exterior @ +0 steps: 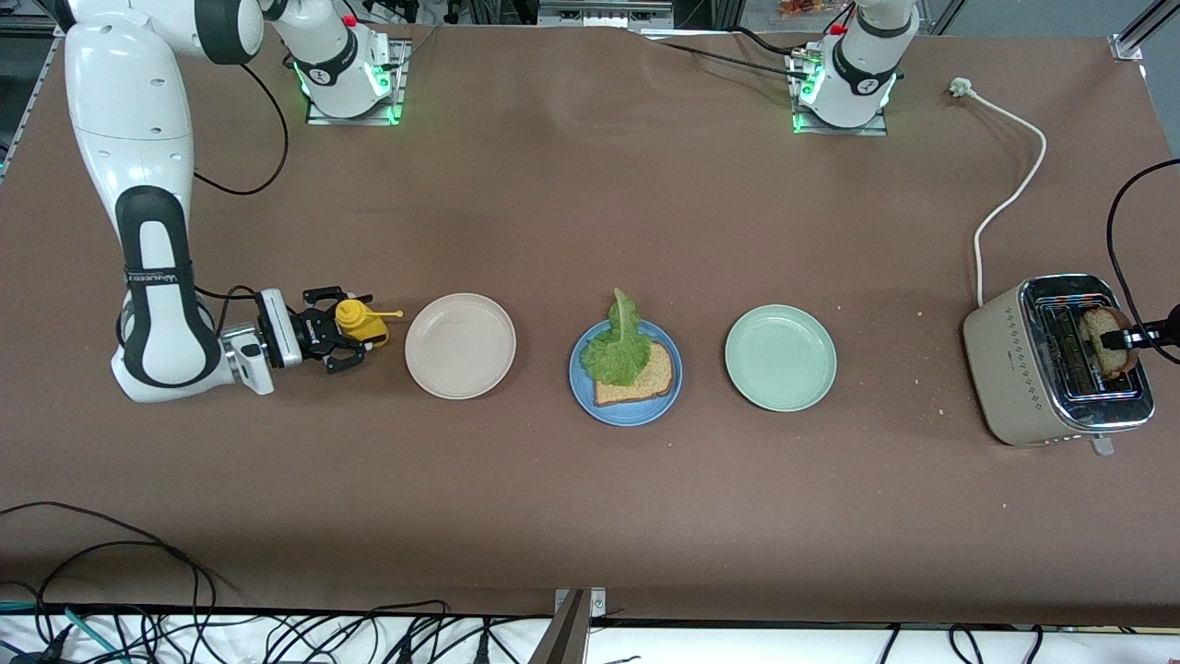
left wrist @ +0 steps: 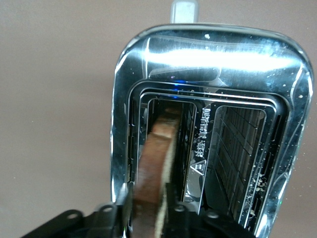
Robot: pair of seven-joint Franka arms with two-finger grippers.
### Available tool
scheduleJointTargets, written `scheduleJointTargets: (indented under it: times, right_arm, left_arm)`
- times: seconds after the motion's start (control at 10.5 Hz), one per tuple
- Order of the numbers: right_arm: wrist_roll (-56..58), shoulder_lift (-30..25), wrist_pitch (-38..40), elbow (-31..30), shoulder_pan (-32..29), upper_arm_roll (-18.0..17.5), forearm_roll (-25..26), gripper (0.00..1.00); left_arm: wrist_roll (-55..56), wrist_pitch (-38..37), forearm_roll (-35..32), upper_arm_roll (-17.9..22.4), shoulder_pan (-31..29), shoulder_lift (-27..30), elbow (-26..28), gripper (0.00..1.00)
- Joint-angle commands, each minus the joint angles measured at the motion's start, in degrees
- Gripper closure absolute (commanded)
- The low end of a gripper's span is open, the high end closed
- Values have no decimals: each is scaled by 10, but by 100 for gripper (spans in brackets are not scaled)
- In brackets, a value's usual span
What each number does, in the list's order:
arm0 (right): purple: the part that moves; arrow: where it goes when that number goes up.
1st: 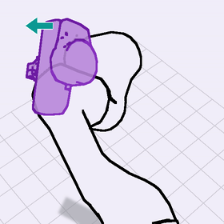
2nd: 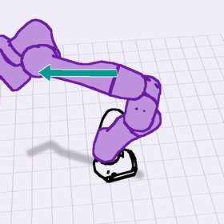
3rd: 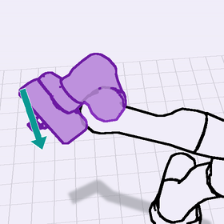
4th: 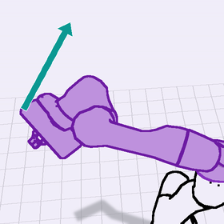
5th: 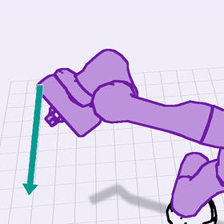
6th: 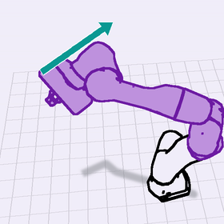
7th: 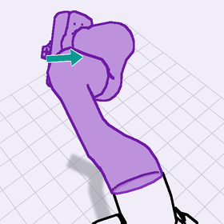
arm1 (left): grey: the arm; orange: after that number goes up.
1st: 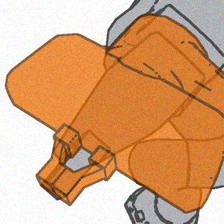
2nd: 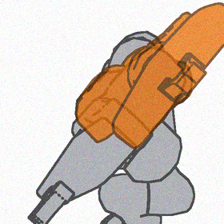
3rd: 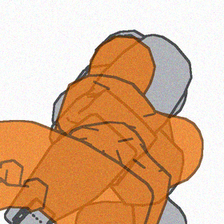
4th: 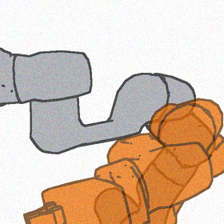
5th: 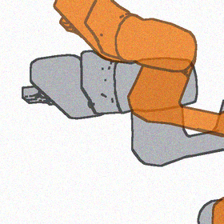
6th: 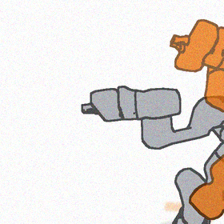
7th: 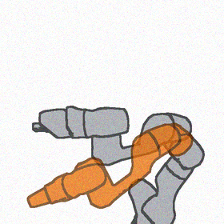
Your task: Make sandwich in blue plate with both arms
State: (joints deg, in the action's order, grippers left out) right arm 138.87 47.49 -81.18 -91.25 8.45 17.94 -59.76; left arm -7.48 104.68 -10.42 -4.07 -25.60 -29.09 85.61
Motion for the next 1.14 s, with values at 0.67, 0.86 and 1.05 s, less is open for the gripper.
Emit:
scheduleJointTargets:
  times: [0.67, 0.86, 1.05]
  right_arm:
    - [-125, -32, 9, 55, -34, 68, 113, 0]
    - [-259, -61, 8, 60, -29, 71, 147, 0]
    - [-370, -79, 1, 62, -19, 73, 172, 0]
  left_arm:
    - [-61, -87, -6, -14, -3, 81, -14, 100]
    - [-62, -136, -5, -16, 1, 105, -45, 100]
    - [-67, -200, 23, -15, 1, 104, -103, 100]
